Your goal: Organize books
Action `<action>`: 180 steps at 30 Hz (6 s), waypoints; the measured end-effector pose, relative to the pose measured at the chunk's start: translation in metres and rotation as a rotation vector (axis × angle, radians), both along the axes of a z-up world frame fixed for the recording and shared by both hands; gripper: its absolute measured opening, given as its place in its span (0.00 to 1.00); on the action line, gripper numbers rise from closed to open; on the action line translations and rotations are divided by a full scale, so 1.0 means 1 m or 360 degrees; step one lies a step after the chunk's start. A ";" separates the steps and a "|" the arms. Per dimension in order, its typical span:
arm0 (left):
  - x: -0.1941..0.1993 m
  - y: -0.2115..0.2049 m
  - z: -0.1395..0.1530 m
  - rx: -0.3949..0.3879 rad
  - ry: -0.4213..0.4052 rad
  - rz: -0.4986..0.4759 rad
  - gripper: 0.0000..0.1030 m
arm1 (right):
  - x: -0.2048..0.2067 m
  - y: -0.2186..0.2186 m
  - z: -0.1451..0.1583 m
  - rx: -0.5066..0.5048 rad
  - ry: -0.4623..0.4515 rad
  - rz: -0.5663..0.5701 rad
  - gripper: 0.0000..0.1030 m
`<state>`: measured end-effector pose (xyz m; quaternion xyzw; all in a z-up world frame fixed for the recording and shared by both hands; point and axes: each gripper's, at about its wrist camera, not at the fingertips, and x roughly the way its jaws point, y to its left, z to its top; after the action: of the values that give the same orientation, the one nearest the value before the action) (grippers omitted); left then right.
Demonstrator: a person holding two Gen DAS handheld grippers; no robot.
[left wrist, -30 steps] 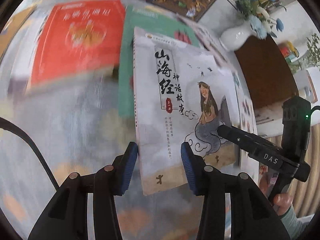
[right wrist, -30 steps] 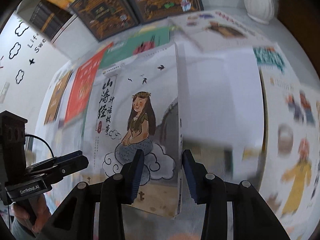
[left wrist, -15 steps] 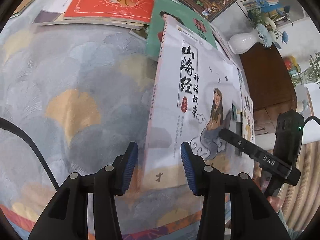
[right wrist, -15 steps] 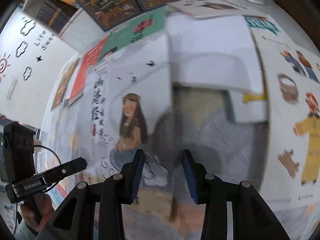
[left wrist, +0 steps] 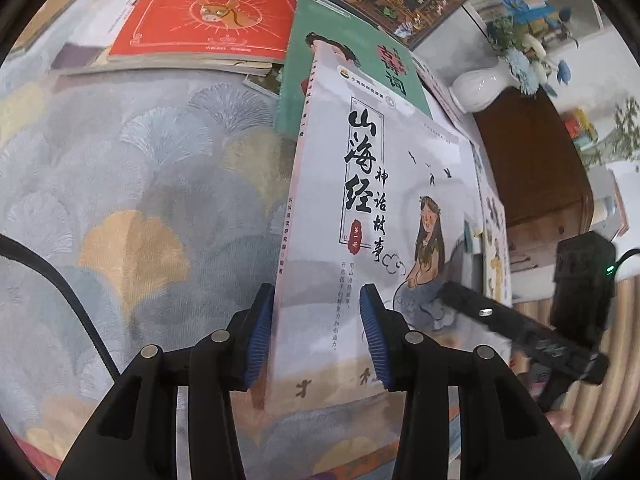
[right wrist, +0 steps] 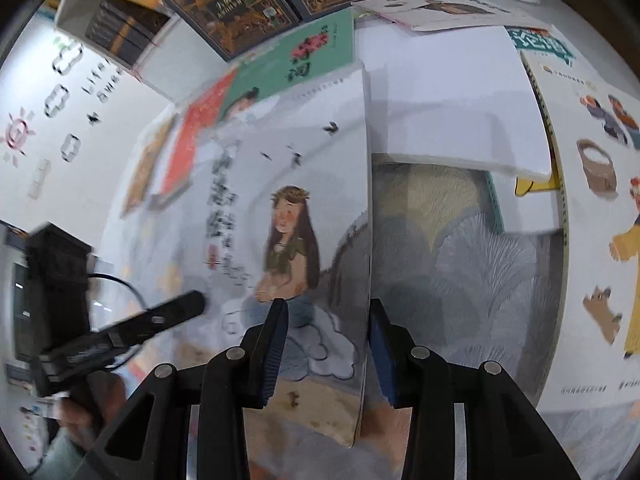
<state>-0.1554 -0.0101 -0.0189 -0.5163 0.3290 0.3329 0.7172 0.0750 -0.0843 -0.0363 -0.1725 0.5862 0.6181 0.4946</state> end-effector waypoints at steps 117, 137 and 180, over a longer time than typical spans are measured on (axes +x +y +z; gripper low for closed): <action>-0.254 0.162 0.017 -0.0039 0.0035 0.0092 0.27 | -0.233 0.264 0.071 0.0249 -0.0096 0.0084 0.38; 0.010 0.114 0.009 0.0033 0.0098 -0.0133 0.28 | 0.022 0.111 0.033 0.0005 -0.0460 -0.0417 0.36; 0.001 -0.002 -0.003 -0.0056 0.0063 0.0085 0.23 | 0.016 0.010 -0.006 0.0024 0.0013 -0.0046 0.39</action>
<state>-0.1540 -0.0125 -0.0220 -0.5307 0.3350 0.3562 0.6923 0.0915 -0.0747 -0.0424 -0.1576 0.5858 0.6161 0.5023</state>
